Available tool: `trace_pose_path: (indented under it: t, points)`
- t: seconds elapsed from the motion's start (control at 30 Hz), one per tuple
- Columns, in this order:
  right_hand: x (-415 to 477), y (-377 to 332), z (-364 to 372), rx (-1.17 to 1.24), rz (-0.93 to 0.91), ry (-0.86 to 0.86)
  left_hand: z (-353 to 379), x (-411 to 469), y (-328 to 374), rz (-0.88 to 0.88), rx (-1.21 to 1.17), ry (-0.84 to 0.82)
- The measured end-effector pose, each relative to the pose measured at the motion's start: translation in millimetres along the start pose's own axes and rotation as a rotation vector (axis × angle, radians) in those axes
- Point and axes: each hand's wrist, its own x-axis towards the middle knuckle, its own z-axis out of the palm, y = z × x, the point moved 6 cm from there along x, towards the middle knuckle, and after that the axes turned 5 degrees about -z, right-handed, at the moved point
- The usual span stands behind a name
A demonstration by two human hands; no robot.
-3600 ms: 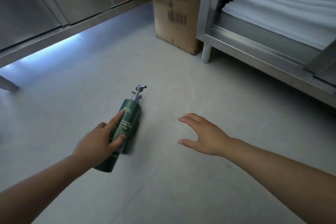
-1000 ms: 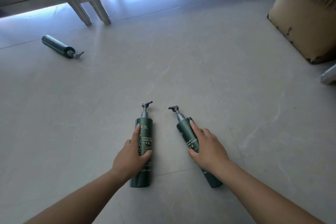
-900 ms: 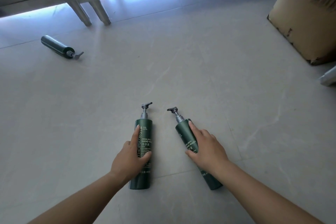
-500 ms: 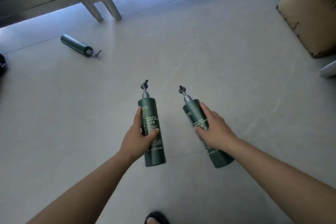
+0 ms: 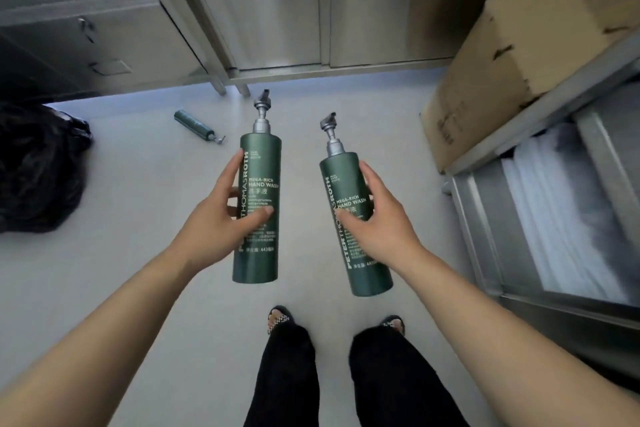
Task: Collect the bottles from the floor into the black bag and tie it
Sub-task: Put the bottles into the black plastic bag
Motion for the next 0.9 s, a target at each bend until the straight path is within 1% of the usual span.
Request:
trace_pose_path:
  t: [0.07,0.17,0.27,0.37,0.43,0.57,0.67,0.9]
  points:
    - [-20.5,-43.2,-26.9,-0.022,-0.038,0.018,-19.2,-35.0,40.4,0.01,-0.029,0.043]
    - [-43.5,-88.8,-55.1,-0.02,-0.088,0.04,-32.0,-80.3,79.1,0.003,-0.092,0.091]
    - [-62.9,-120.1,-67.6,0.003,-0.132,0.047,-38.2,-119.6,98.4,0.008,-0.178,0.157]
    - [-80.4,-146.5,-59.3,0.061,-0.174,0.049,-56.0,-153.2,99.9,0.038,-0.242,0.223]
    - [-88.9,-162.5,-41.4,0.104,-0.196,0.019,-73.6,-173.2,93.8,0.042,-0.254,0.265]
    - [-96.2,-197.9,11.5,0.087,-0.241,-0.099,-116.8,-200.1,66.5,0.032,-0.273,0.328]
    - [-99.8,-225.4,54.8,0.068,-0.282,-0.156,-155.7,-215.9,35.8,0.012,-0.278,0.355]
    - [-102.4,-290.8,179.7,0.081,-0.36,-0.305,-251.7,-266.5,-48.7,-0.061,-0.283,0.531]
